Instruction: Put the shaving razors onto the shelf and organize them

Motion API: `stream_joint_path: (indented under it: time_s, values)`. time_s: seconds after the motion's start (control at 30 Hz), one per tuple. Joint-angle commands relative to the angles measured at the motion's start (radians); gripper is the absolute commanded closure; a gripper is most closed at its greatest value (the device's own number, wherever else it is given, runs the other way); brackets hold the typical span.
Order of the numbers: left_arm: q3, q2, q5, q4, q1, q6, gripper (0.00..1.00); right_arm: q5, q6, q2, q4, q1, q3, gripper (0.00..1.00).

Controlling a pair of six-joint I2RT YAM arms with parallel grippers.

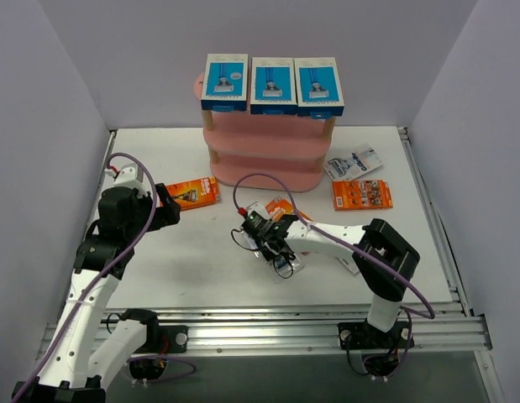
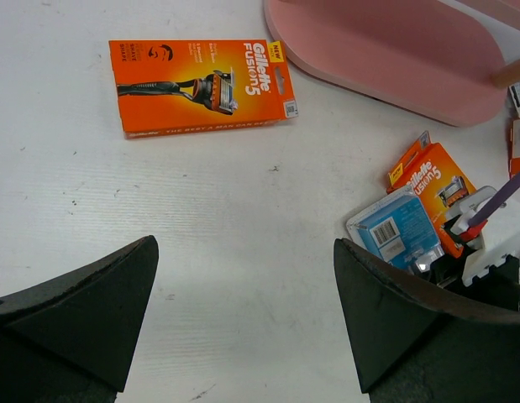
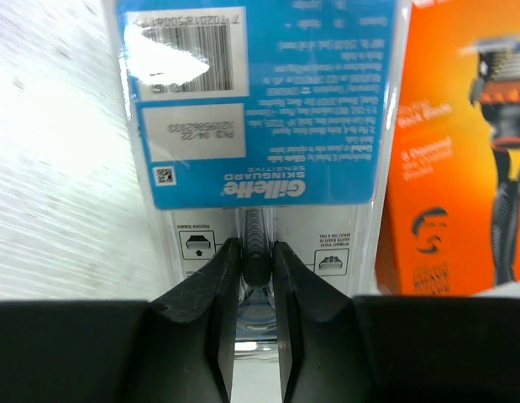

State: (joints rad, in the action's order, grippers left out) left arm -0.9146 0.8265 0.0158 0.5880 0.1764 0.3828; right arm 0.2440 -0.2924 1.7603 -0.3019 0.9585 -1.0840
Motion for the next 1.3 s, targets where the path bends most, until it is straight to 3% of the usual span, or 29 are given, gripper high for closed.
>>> stream_joint_path:
  time_s: [0.0,0.17,0.5,0.63,0.77,0.8,1.0,1.27]
  values:
    - [-0.027,-0.023,0.018,-0.004,0.002,-0.010,0.06,-0.048,-0.031,0.033,0.015,0.017,-0.068,0.89]
    - [-0.027,-0.032,0.030,-0.001,0.002,-0.010,0.06,-0.063,-0.079,0.067,0.021,0.057,-0.140,1.00]
    - [-0.023,-0.069,0.053,-0.005,0.002,0.001,0.06,-0.054,-0.299,0.204,0.010,0.077,-0.384,1.00]
    - [-0.021,-0.066,0.053,-0.005,0.003,0.001,0.06,-0.058,-0.355,0.336,-0.074,0.074,-0.595,1.00]
    - [-0.024,-0.050,0.052,-0.001,0.003,-0.002,0.06,-0.038,-0.398,0.393,-0.095,0.065,-0.653,0.49]
    - [-0.026,-0.049,0.052,0.001,0.002,-0.002,0.06,-0.032,-0.404,0.383,-0.089,0.062,-0.646,0.46]
    - [-0.026,-0.046,0.041,-0.001,0.003,-0.002,0.06,-0.037,-0.406,0.300,-0.022,0.046,-0.545,0.43]
    - [-0.026,-0.063,0.058,0.001,0.002,0.001,0.06,-0.057,-0.301,0.317,-0.013,0.065,-0.567,0.49]
